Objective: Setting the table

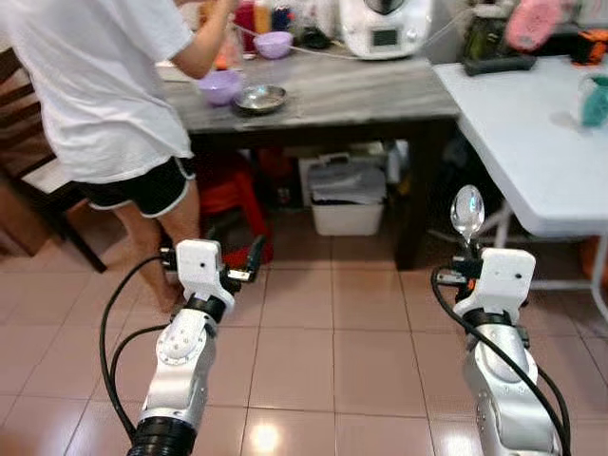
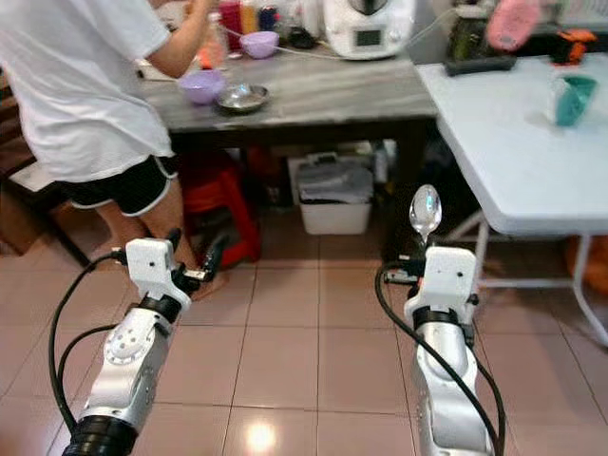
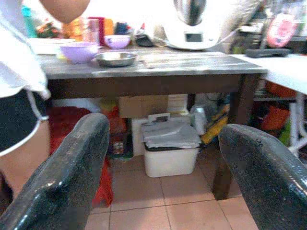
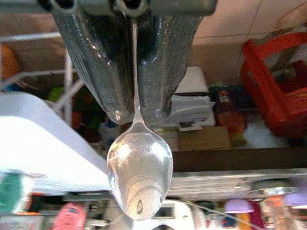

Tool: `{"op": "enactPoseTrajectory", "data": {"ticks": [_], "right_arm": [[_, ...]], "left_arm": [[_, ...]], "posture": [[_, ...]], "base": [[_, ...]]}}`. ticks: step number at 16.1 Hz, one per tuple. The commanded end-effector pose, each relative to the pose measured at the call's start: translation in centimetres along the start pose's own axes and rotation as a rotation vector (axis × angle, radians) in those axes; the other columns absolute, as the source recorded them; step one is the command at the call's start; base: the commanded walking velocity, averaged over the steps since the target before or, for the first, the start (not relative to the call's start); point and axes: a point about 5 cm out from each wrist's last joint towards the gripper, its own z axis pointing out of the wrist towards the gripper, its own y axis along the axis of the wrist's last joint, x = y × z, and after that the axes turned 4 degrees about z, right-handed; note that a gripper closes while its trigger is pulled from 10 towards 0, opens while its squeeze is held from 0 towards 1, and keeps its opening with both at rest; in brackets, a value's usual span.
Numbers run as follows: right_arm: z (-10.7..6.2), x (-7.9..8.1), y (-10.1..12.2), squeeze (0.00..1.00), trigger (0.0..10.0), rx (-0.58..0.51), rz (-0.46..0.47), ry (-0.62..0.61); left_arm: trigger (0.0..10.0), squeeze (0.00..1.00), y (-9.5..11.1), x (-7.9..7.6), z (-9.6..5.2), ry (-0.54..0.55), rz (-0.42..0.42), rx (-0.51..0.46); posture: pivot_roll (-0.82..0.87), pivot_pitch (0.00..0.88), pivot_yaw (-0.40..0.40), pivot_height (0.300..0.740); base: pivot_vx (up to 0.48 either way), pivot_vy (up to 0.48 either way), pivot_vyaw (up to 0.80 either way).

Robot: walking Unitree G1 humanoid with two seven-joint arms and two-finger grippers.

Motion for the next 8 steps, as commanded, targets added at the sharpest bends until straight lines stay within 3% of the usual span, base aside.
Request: {"op": "enactPoseTrajectory", "data": {"ticks": [1,3,5,8], "right_arm": [[0.2,0.5,0.6,0.0,10.0,-0.029,0.011,0.015],[0.2,0.5,0.6,0.0,10.0,-0.029,0.009,0.018],[0.2,0.4,0.6,0.0,10.0,-0.029,0.009,0.019],[-0.5,0.2,0.3,0.0,10.0,-0.022,0.004,0.022]], "left_arm": [[10.0,0.0,0.4,0.6,0.0,0.007,0.006,-0.013],[10.0,0.0,0.4,0.5,-0.1,-0.001,0.004,-0.016],[10.0,0.0,0.5,0.5,-0.4,-0.001,0.004,-0.017],[10.0,0.0,0.0,1.4,-1.9,0.013,0.02,0.006]], "posture": [[-0.13,0.01,0.104,0.74],[-0.13,0.01,0.104,0.74],[-0.13,0.01,0.104,0.74],[-0.12,0.005,0.104,0.74]], "base": [[0.36,0.0,0.41],[0.403,0.0,0.4],[0.403,0.0,0.0],[0.402,0.0,0.0]]}}
